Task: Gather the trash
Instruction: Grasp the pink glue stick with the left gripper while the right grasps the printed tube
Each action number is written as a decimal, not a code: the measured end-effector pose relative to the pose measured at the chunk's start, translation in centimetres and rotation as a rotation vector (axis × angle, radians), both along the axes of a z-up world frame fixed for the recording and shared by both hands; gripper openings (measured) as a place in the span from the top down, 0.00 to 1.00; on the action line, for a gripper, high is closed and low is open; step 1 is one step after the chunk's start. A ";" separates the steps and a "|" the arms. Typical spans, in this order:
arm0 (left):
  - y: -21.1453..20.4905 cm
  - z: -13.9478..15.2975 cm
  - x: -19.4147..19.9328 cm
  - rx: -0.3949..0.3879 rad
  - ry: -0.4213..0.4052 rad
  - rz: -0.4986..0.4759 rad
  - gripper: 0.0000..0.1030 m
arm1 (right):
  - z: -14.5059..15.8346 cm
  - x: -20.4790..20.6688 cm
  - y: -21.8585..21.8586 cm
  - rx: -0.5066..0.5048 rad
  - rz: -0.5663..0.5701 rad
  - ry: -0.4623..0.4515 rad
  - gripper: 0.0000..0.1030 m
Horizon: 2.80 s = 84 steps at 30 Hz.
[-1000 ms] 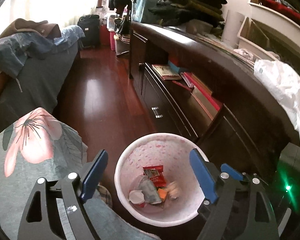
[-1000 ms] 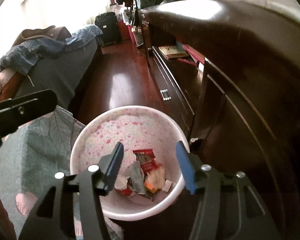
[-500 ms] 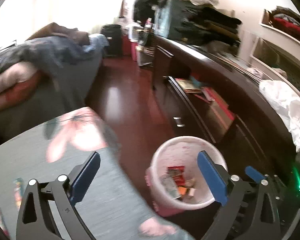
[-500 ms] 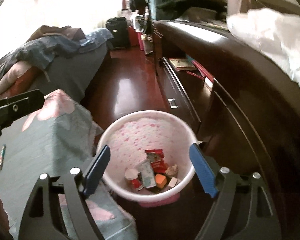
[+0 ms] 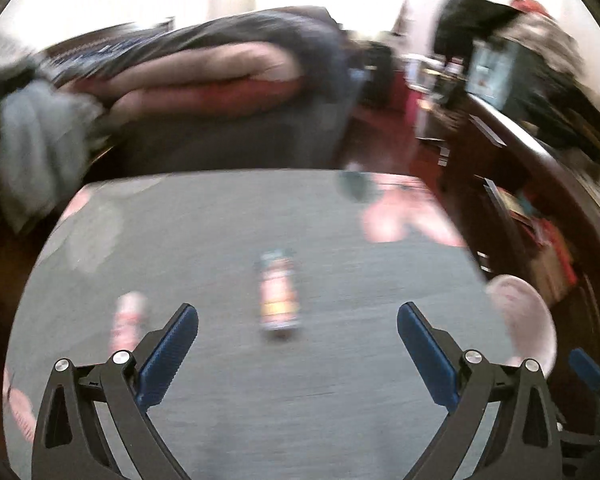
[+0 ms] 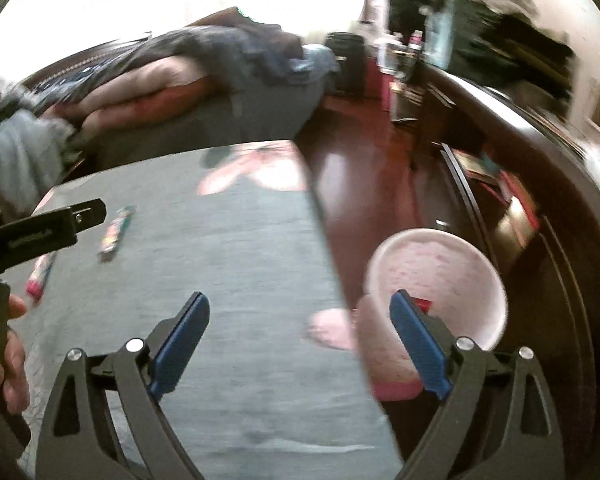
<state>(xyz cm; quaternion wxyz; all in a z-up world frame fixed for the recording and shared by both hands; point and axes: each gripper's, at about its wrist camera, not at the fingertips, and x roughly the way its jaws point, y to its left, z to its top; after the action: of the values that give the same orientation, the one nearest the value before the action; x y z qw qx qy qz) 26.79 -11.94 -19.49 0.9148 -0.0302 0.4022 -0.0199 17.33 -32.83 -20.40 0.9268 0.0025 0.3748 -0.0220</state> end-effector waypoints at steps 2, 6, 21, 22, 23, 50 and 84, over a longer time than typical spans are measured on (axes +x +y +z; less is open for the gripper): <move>2.7 -0.8 0.2 -0.015 0.026 0.060 0.04 | 0.1 0.4 2.0 -0.006 0.037 0.004 0.10; 6.9 -2.4 0.6 -0.026 0.062 0.142 0.04 | 0.1 1.2 5.4 -0.020 0.094 0.012 0.10; 9.8 -5.1 2.1 -0.036 0.104 0.141 0.61 | -0.8 5.9 11.8 0.015 0.169 0.067 0.10; 10.0 -5.1 2.0 -0.037 0.103 0.142 0.68 | -0.8 6.3 12.2 0.028 0.171 0.073 0.10; 10.3 -5.1 2.0 -0.044 0.104 0.141 0.78 | -0.9 7.0 12.6 0.046 0.176 0.080 0.10; 17.2 -3.3 -1.3 -0.113 0.044 0.223 0.78 | -4.8 15.1 19.1 0.018 0.175 0.192 0.64; 3.8 4.3 -5.5 -0.097 -0.068 -0.034 0.78 | 2.2 0.4 3.7 0.221 0.094 0.024 0.77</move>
<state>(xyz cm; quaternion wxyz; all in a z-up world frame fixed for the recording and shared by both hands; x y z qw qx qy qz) 21.28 -8.13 -15.17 0.9251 -0.0670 0.3697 -0.0560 17.74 -29.09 -18.16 0.9165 0.0867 0.3855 0.0628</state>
